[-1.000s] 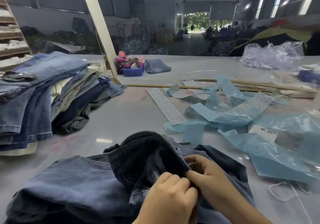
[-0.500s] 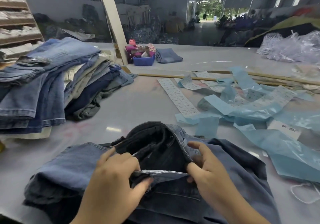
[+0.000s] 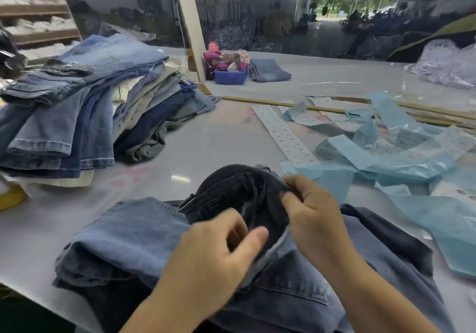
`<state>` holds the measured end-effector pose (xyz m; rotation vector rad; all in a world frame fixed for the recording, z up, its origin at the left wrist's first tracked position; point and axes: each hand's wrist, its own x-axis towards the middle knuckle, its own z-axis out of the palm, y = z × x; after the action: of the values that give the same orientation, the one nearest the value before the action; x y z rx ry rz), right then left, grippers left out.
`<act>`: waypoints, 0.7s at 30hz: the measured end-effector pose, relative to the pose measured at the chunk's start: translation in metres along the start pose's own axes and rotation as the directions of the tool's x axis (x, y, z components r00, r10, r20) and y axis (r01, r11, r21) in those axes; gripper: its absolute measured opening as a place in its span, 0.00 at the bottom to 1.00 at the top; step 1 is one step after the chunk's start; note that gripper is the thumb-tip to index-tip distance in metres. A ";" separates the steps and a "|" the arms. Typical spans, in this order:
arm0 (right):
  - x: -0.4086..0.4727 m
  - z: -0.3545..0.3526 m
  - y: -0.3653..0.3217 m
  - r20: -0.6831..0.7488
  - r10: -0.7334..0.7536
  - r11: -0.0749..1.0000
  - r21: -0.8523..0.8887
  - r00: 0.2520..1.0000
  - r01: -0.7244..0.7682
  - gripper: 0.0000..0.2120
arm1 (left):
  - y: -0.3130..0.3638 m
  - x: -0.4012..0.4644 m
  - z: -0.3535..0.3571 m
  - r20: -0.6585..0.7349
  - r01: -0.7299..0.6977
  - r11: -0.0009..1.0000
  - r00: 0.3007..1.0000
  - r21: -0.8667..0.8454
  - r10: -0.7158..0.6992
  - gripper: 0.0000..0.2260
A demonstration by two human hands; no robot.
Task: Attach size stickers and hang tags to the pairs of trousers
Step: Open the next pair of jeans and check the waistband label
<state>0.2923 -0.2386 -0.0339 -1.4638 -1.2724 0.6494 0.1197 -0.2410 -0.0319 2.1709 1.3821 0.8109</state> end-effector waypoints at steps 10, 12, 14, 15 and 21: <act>-0.010 0.003 0.011 -0.045 0.198 0.906 0.390 0.979 -0.166 0.17 | -0.012 0.045 0.020 0.162 0.129 0.904 0.964 0.408 -0.211 0.10; -0.013 0.004 0.014 -0.045 0.182 0.917 0.367 0.982 -0.154 0.20 | -0.021 0.040 0.024 0.172 0.150 0.934 0.962 0.323 -0.214 0.11; -0.016 0.005 0.016 -0.039 0.176 0.924 0.352 0.984 -0.152 0.22 | -0.030 0.036 0.024 0.131 0.177 0.951 0.968 0.252 -0.215 0.10; -0.017 0.006 0.016 -0.049 0.170 0.935 0.323 0.984 -0.145 0.23 | -0.031 0.035 0.023 0.125 0.183 0.950 0.967 0.255 -0.220 0.07; -0.026 0.012 0.024 -0.176 -0.234 0.956 -0.221 0.956 0.193 0.24 | -0.021 0.039 0.024 0.000 0.163 0.865 0.983 0.474 -0.185 0.03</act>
<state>0.2831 -0.2558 -0.0656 -1.4861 -1.3435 0.2261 0.1353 -0.1977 -0.0534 2.3413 1.8763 0.3741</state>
